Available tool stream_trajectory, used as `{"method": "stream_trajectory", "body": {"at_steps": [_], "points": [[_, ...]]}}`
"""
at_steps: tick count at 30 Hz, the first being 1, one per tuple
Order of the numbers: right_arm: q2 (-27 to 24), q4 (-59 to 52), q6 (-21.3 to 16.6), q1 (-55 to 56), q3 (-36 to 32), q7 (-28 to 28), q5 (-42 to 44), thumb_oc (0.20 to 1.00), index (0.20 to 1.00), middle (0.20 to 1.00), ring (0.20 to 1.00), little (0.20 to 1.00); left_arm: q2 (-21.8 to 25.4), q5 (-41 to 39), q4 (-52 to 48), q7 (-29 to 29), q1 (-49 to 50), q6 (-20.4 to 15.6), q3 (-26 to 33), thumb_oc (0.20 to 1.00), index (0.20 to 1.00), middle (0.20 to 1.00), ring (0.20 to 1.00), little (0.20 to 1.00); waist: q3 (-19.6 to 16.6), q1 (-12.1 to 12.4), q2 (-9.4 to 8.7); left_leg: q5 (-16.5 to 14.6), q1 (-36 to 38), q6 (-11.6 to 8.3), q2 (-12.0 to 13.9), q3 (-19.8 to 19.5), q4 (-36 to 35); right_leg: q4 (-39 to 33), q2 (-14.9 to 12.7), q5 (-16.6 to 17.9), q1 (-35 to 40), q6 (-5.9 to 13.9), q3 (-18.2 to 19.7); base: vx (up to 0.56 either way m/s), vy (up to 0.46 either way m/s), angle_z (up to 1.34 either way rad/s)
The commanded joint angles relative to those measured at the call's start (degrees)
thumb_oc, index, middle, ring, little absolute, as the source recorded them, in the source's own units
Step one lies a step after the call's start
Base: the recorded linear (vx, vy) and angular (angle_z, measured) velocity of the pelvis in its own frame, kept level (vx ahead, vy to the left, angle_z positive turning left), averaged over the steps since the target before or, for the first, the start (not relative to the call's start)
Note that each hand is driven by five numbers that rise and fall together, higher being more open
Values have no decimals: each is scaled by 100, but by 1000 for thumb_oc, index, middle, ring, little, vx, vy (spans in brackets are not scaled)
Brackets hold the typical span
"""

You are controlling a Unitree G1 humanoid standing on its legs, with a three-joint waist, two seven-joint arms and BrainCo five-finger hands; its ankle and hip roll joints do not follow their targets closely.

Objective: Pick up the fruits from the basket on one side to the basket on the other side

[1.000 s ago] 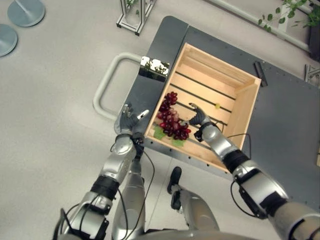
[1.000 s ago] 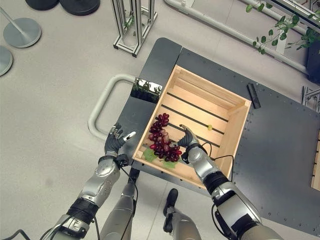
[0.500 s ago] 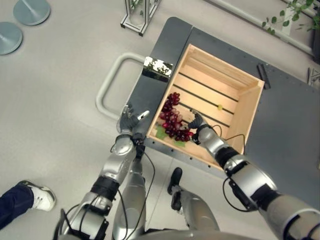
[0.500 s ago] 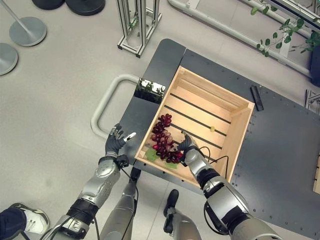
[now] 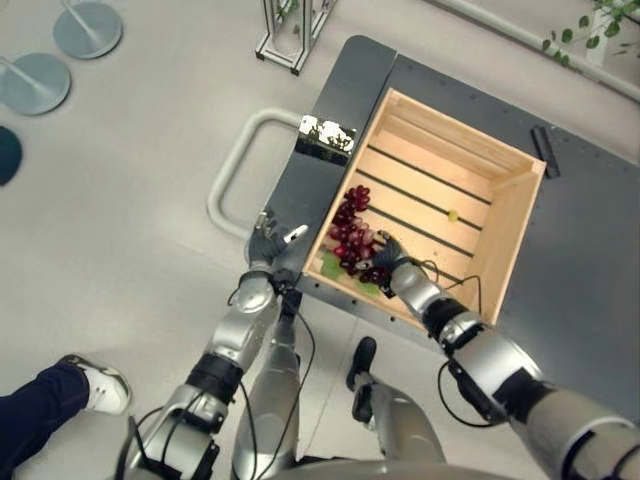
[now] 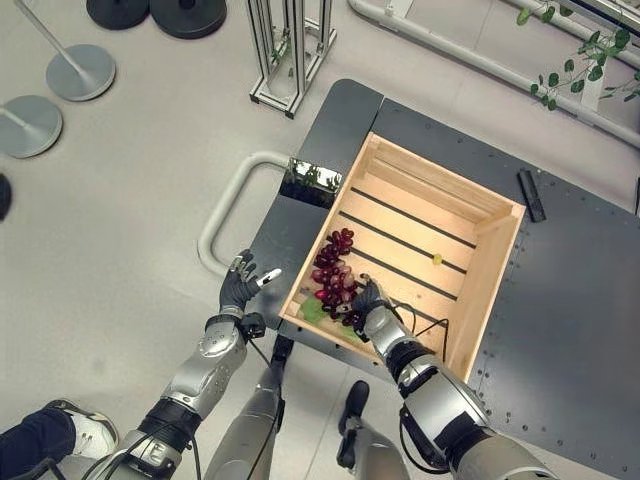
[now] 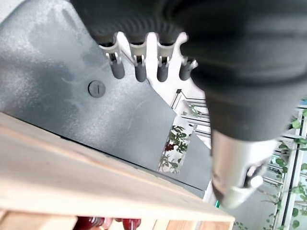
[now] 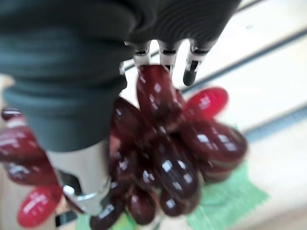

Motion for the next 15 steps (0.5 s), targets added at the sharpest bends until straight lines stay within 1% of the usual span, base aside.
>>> {"method": "stream_trajectory", "body": {"at_steps": [1, 9, 15], "points": [[105, 142, -124, -120, -8, -87, 121, 1000, 1000, 1000, 1000, 1000, -122, -12, -401, -49, -26, -200, -238, 1000, 1000, 1000, 1000, 1000, -112, 86, -55, -840, 56, 103, 46, 179, 320, 238, -661, 316, -517, 368, 74, 0, 0, 0], [200, 208, -123, -95, 76, -112, 33, 1000, 1000, 1000, 1000, 1000, -122, -54, -421, -23, -91, -269, -350, 1000, 1000, 1000, 1000, 1000, -13, 141, 62, -821, -15, 109, 7, 151, 352, 272, -679, 309, -553, 364, 45, -3, 5, 2], [-6, 403, -8, -219, -15, -326, -171, 1000, 1000, 1000, 1000, 1000, -106, -140, -604, -7, -180, -323, -468, 1000, 1000, 1000, 1000, 1000, 122, 248, 180, -792, -157, 108, -28, 86, 412, 343, -689, 298, -641, 354, -18, -7, 4, 6]]}}
